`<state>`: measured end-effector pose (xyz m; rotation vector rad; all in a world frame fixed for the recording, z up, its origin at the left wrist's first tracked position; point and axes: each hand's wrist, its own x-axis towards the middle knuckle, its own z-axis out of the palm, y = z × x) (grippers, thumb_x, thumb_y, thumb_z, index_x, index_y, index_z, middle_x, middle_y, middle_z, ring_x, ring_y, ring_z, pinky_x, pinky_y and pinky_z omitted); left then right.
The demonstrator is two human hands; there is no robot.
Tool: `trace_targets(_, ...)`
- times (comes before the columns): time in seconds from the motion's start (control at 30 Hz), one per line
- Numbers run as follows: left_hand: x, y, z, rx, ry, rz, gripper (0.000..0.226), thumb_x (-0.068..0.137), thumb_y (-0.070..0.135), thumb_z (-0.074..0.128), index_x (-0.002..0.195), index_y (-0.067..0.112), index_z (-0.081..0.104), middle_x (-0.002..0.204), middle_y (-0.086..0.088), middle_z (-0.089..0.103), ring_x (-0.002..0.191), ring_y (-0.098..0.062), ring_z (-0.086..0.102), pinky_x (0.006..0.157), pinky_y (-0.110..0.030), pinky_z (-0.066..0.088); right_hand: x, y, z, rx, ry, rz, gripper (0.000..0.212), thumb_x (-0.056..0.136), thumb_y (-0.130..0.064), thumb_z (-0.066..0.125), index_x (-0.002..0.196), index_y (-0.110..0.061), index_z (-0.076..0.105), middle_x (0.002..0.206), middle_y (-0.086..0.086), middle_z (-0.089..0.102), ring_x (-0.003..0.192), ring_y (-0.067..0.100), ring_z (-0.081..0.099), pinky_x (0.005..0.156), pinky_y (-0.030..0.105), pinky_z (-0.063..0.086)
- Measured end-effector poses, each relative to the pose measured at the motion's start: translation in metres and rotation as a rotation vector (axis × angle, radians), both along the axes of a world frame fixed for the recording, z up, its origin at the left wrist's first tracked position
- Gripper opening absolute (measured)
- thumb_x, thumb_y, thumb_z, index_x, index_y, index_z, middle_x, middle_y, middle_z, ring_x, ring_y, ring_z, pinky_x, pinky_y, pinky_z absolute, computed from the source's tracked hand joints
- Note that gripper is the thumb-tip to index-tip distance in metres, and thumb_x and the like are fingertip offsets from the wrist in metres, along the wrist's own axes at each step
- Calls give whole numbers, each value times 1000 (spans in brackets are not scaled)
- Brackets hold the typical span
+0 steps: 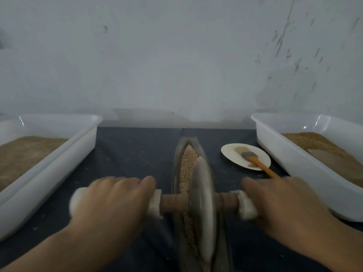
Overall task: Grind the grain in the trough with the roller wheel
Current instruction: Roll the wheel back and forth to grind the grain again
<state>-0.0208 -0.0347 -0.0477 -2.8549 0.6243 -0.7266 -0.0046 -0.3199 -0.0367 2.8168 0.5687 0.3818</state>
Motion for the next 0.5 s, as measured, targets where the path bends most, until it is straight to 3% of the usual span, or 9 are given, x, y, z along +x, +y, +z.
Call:
trace_targets(0.03, -11, 5, 2, -41, -27, -66, 59, 46, 40, 83, 69, 33, 29, 53, 7, 42, 45, -23, 51, 43, -29, 36, -9, 0, 5, 15, 139, -42, 44, 76, -52, 63, 75, -42, 19, 68, -16, 39, 58, 1, 36, 58, 24, 39)
trace_targets(0.1, -20, 7, 9, 26, 89, -34, 52, 55, 46, 78, 71, 39, 30, 59, 9, 44, 50, -15, 50, 48, -32, 42, -17, 3, 9, -29, 253, -122, 45, 82, -53, 58, 73, -40, 16, 74, -17, 39, 63, 0, 34, 65, 23, 38)
trace_targets(0.13, -16, 3, 10, 61, 178, 71, 42, 66, 53, 69, 74, 44, 28, 65, 11, 45, 58, -10, 50, 54, -31, 40, -17, 6, 8, -52, 224, -111, 46, 82, -53, 58, 74, -38, 16, 73, -16, 38, 61, 0, 33, 60, 22, 32)
trace_targets(0.2, 3, -6, 2, 99, 169, 213, 32, 79, 55, 54, 77, 44, 24, 71, 13, 44, 62, -6, 43, 57, -30, 31, -5, 7, -3, -61, 43, -41, 48, 77, -52, 64, 75, -37, 18, 68, -13, 43, 56, 0, 37, 48, 23, 18)
trace_targets(0.3, 58, -14, -7, 10, 147, 281, 22, 85, 44, 52, 82, 35, 33, 80, 9, 54, 71, -16, 54, 62, -31, 33, 40, 14, -13, 18, -128, -30, 37, 76, -43, 68, 79, -32, 33, 70, -4, 55, 62, 17, 55, 48, 28, 20)
trace_targets(0.4, 110, -15, -5, -79, 166, 307, 18, 86, 41, 55, 82, 30, 41, 89, 2, 60, 80, -25, 58, 65, -33, 38, 97, 23, -12, -5, -248, -33, 40, 77, -33, 69, 77, -24, 30, 67, 0, 56, 60, 25, 55, 47, 27, 16)
trace_targets(0.5, 128, -13, -6, -80, 153, 300, 17, 85, 40, 57, 84, 29, 44, 87, 1, 60, 74, -24, 55, 64, -34, 38, 120, 27, -13, -16, -293, -29, 39, 76, -31, 71, 79, -22, 32, 70, 1, 60, 61, 27, 56, 46, 28, 10)
